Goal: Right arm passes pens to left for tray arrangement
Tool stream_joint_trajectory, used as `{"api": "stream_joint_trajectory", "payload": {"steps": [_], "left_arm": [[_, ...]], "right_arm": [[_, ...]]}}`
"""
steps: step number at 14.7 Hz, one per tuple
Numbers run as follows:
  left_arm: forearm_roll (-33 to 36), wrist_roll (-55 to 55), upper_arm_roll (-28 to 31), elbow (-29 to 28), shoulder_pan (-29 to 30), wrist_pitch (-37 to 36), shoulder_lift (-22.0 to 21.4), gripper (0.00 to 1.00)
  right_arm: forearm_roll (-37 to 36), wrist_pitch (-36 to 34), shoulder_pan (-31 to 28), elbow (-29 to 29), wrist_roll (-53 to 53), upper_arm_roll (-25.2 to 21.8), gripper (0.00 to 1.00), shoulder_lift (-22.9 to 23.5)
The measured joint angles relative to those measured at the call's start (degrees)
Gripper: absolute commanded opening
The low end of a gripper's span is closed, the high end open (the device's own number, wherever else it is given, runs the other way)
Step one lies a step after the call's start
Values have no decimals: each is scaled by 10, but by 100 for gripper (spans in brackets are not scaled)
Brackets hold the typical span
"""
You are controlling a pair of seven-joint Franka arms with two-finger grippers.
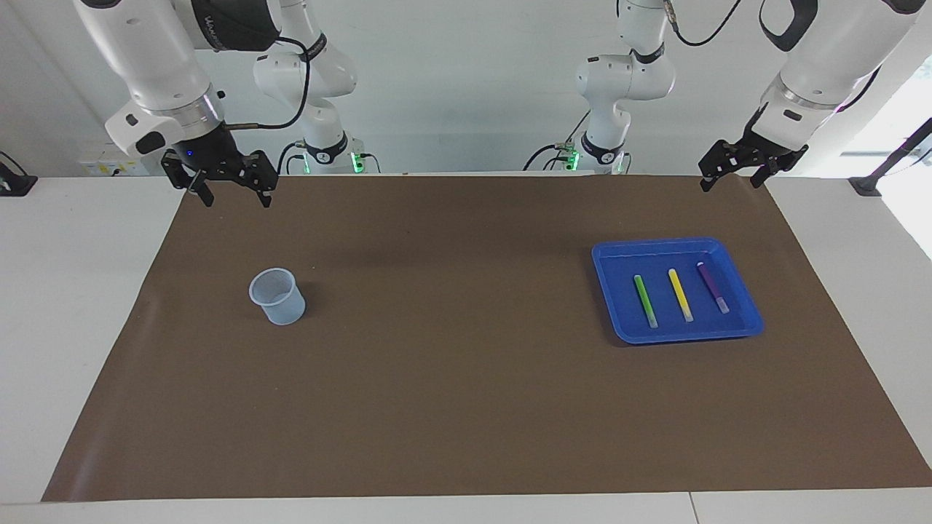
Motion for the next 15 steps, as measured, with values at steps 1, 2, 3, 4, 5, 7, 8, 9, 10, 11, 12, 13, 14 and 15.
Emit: {"api": "stream_joint_trajectory", "payload": {"steps": [1, 2, 3, 4, 5, 7, 8, 9, 10, 11, 12, 13, 14, 15], "left_arm": [[0, 0, -2, 0, -1, 0, 1, 100], [0, 0, -3, 0, -1, -1, 3, 100], [0, 0, -3, 0, -1, -2, 6, 100], [0, 0, -3, 0, -1, -2, 8, 100], [0, 0, -3, 0, -1, -2, 10, 100], [-2, 0, -3, 0, -2, -2, 12, 100], [-3, 0, -4, 1, -2, -2, 12, 100], [-4, 0, -6, 1, -2, -2, 12, 100], [-4, 0, -9, 2, -2, -2, 12, 100], [-4, 0, -13, 3, -2, -2, 12, 100], [-4, 0, -15, 3, -2, -2, 12, 100], [-4, 0, -16, 4, -2, -2, 12, 100], [-4, 0, -16, 5, -2, -2, 11, 100], [-4, 0, -16, 6, -2, -2, 11, 100]], "right_arm": [[0, 0, 0, 0, 0, 0, 100, 0], [0, 0, 0, 0, 0, 0, 100, 0], [0, 0, 0, 0, 0, 0, 100, 0], [0, 0, 0, 0, 0, 0, 100, 0], [0, 0, 0, 0, 0, 0, 100, 0], [0, 0, 0, 0, 0, 0, 100, 0], [0, 0, 0, 0, 0, 0, 100, 0], [0, 0, 0, 0, 0, 0, 100, 0], [0, 0, 0, 0, 0, 0, 100, 0], [0, 0, 0, 0, 0, 0, 100, 0], [0, 0, 0, 0, 0, 0, 100, 0], [0, 0, 0, 0, 0, 0, 100, 0], [0, 0, 0, 0, 0, 0, 100, 0], [0, 0, 0, 0, 0, 0, 100, 0]]}}
